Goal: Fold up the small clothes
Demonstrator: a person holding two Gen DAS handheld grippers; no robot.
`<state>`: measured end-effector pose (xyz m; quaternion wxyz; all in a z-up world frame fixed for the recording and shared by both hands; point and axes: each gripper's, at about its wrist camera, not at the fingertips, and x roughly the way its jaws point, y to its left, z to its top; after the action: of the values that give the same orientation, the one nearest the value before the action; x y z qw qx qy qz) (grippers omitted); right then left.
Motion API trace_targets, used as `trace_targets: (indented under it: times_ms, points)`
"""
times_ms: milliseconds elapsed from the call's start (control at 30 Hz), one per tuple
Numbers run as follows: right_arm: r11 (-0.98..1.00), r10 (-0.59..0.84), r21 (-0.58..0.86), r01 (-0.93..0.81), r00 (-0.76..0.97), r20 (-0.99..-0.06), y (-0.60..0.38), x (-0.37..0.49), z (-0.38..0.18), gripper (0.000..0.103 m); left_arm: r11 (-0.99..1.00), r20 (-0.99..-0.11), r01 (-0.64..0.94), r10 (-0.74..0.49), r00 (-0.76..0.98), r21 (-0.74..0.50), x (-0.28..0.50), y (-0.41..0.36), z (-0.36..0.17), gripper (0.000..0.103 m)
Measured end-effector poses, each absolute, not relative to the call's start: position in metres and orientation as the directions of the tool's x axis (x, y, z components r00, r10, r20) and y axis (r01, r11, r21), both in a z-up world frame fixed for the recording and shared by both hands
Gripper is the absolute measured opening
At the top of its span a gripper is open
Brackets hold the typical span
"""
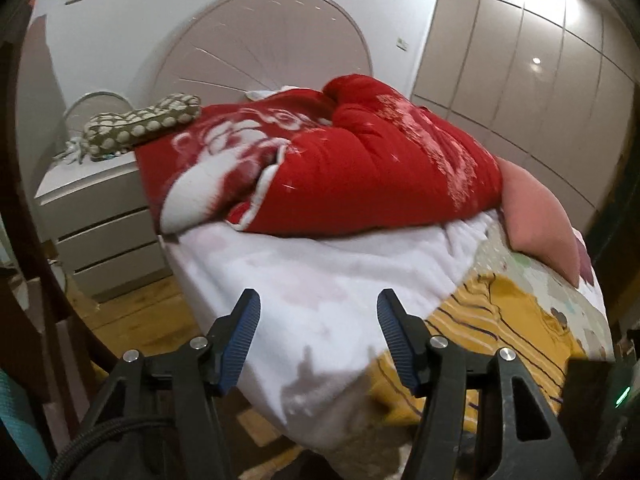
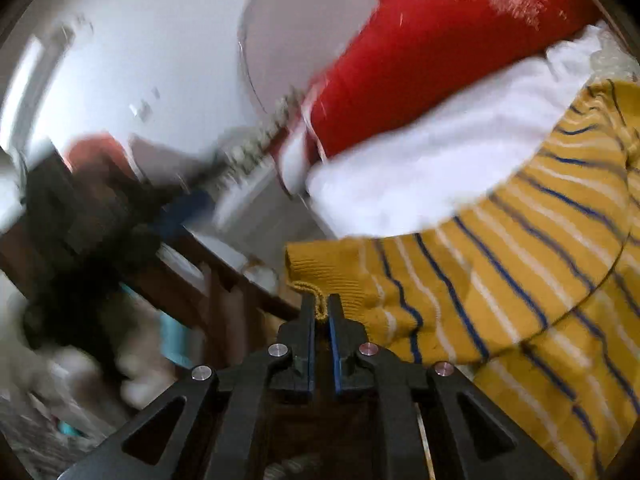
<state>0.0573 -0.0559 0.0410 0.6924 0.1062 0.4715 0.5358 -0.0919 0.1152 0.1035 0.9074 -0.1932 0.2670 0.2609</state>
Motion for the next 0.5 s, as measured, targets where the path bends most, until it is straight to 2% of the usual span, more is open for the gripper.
trace_targets:
  times_ms: [33,100,167,367,500]
  points:
    - [0.432,0.819,0.624,-0.651,-0.006,-0.573,-0.056,0.055,0.034,0.016,0.790,-0.597,-0.574,0.359,0.718,-0.215,-0.088,0.116,0.100,0.060]
    - [0.479,0.799,0.604,-0.637,0.031,-0.600,-0.074,0.056,0.027,0.036,0.803,-0.612,-0.558,0.337,0.715,-0.209,-0.086,0.111,0.096,0.060]
    - [0.523,0.793,0.599,-0.606,0.089,-0.602,-0.102,0.057,0.026,0.044,0.820,-0.628,-0.532,0.303,0.717,-0.211,-0.083,0.103,0.091,0.060]
    - [0.731,0.681,0.574,-0.368,0.345,-0.646,-0.263,0.034,0.013,0.047,0.880,-0.682,-0.423,0.174,0.710,-0.215,-0.064,0.061,0.070,0.061]
    - [0.822,0.507,0.567,-0.063,0.534,-0.676,-0.396,-0.010,0.000,0.059,0.927,-0.715,-0.315,0.080,0.695,-0.202,-0.054,0.021,0.055,0.061]
